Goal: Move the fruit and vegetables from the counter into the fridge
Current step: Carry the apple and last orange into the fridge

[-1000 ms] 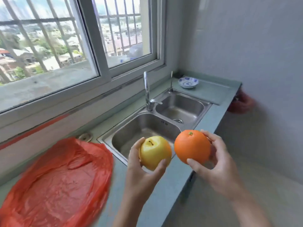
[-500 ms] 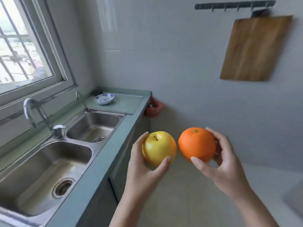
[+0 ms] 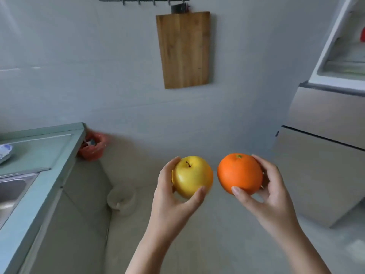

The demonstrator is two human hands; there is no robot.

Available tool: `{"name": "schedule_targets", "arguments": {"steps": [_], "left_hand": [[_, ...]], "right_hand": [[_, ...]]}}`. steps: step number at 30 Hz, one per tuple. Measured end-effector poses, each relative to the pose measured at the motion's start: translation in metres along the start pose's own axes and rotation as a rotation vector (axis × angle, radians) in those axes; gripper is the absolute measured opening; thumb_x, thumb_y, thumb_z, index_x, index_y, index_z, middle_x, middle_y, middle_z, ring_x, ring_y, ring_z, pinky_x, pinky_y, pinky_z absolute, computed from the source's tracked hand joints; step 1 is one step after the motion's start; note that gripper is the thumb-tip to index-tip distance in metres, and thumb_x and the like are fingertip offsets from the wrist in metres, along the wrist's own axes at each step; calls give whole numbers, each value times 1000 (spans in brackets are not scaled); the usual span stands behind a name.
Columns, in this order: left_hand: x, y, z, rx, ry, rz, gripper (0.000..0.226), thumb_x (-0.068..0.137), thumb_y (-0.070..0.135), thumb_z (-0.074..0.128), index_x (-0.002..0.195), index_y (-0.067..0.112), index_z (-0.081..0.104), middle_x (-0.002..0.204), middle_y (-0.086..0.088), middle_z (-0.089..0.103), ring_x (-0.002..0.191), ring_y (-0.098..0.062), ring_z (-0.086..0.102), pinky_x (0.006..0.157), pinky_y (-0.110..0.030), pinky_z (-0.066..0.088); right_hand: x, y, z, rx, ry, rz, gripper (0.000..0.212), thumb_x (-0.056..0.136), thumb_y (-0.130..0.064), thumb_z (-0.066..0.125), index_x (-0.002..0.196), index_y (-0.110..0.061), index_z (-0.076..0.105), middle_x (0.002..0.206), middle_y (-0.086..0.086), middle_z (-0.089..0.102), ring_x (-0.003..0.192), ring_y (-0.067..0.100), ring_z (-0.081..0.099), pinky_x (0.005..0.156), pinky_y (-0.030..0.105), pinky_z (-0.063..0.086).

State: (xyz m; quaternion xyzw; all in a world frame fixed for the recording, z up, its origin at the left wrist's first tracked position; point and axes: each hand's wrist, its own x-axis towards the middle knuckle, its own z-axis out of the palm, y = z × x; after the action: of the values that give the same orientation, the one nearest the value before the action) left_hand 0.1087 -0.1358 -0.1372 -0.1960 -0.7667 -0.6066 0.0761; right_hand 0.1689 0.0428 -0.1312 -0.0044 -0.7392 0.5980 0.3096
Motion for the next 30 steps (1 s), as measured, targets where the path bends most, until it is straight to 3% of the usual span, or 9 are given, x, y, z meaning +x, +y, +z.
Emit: {"name": "schedule_targets", "arguments": {"steps": [4, 7, 10, 12, 17, 22, 30], "left_hand": [[35, -4, 49, -38, -115, 29, 64, 56, 55, 65, 115, 47, 41, 118, 25, 49, 107, 5, 50, 81, -8, 42], [68, -8, 85, -93, -187, 42, 62, 55, 56, 65, 112, 49, 41, 115, 28, 49, 102, 8, 51, 76, -4, 41], [109, -13, 124, -140, -270, 62, 63, 55, 58, 65, 112, 50, 40, 116, 27, 49, 103, 6, 52, 77, -5, 42], [138, -13, 147, -169, -315, 78, 64, 55, 59, 65, 113, 50, 40, 117, 26, 48, 103, 7, 51, 77, -5, 41], [208, -20, 185, -222, -353, 82, 67, 54, 61, 63, 115, 49, 38, 114, 28, 48, 99, 12, 50, 74, -1, 40], [264, -34, 223, -228, -404, 85, 76, 52, 63, 63, 122, 41, 40, 112, 27, 48, 97, 9, 51, 72, -3, 42], [309, -41, 309, -247, -555, 55, 75, 51, 63, 64, 119, 43, 40, 112, 27, 48, 96, 9, 51, 73, -5, 44]], "right_hand": [[19, 24, -37, -41, 123, 41, 64, 50, -47, 76, 109, -50, 49, 115, -28, 54, 103, 4, 58, 77, 14, 50], [38, 42, -60, -61, 198, 74, 76, 44, -64, 78, 111, -43, 50, 118, -19, 55, 101, 3, 60, 76, 15, 51], [66, 58, -82, -108, 280, 87, 72, 44, -51, 80, 110, -41, 51, 122, -11, 53, 100, 1, 59, 75, 14, 51], [92, 66, -94, -154, 326, 91, 68, 47, -45, 74, 110, -42, 49, 121, -12, 53, 99, -2, 59, 74, 13, 50], [163, 83, -106, -284, 344, 96, 66, 51, -49, 73, 109, -59, 44, 118, -29, 50, 107, 0, 54, 81, 20, 49], [205, 110, -116, -374, 401, 103, 71, 54, -52, 72, 116, -58, 39, 125, -25, 44, 113, 4, 50, 88, 25, 46], [244, 150, -178, -400, 517, 157, 70, 53, -53, 72, 115, -58, 41, 126, -22, 46, 113, 6, 51, 88, 34, 48]]}}
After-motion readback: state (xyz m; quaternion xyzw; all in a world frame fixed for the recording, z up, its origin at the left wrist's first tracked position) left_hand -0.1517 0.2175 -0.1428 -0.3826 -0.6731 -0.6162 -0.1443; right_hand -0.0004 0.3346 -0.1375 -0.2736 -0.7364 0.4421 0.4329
